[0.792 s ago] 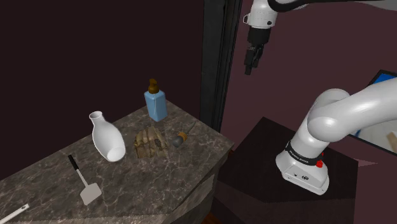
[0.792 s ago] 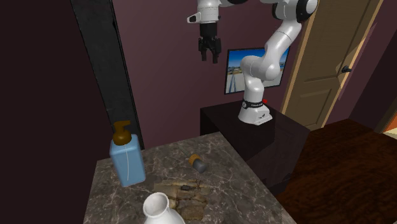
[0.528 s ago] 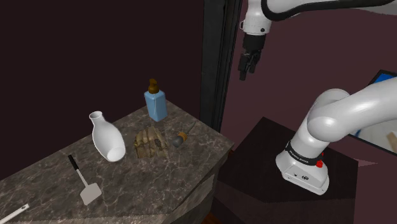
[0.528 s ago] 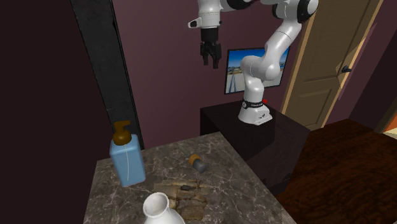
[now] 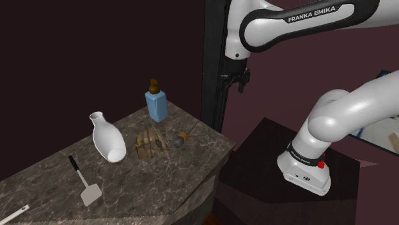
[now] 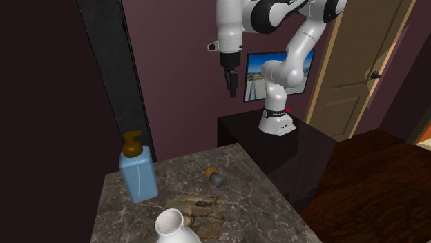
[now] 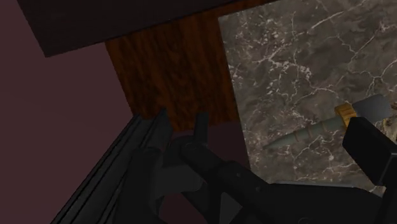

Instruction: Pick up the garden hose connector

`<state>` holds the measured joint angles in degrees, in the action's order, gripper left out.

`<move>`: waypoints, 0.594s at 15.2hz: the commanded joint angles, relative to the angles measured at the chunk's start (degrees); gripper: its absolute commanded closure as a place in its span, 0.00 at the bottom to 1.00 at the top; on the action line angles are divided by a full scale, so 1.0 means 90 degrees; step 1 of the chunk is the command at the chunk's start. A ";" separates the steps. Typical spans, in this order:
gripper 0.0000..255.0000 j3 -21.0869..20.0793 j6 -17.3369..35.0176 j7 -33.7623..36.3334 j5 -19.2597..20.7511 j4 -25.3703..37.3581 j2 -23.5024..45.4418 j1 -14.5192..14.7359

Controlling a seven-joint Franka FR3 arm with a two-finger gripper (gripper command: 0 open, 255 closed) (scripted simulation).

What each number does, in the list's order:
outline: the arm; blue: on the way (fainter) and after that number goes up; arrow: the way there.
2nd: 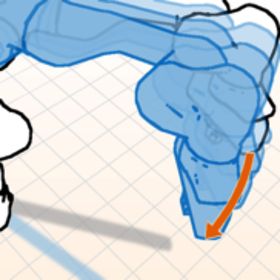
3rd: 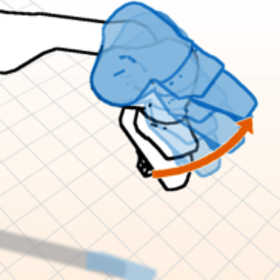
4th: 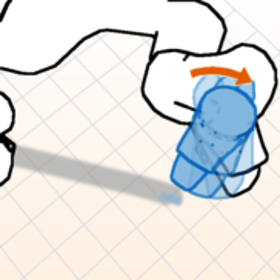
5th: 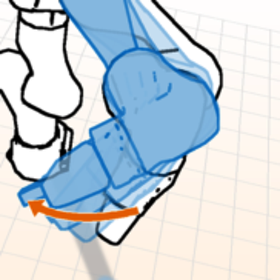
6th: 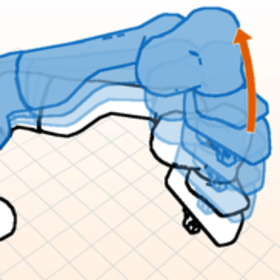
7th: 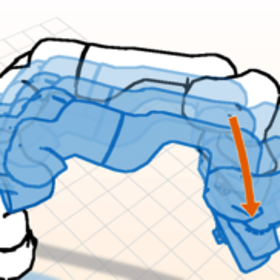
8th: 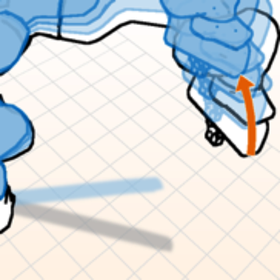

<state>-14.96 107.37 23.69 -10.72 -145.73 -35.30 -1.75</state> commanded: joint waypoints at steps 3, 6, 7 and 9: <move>0.00 -0.0716 0.0769 0.1503 -0.0207 0.0076 0.0823 -0.0195; 0.00 -0.1205 0.1313 0.2626 -0.0176 0.0266 0.1565 -0.0401; 0.00 -0.1360 0.1488 0.3014 -0.0123 0.0351 0.1836 -0.0481; 0.00 -0.1639 0.1823 0.3818 0.0061 0.0553 0.2409 -0.0641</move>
<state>-28.36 122.54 53.82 -11.07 -142.23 -16.43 -6.70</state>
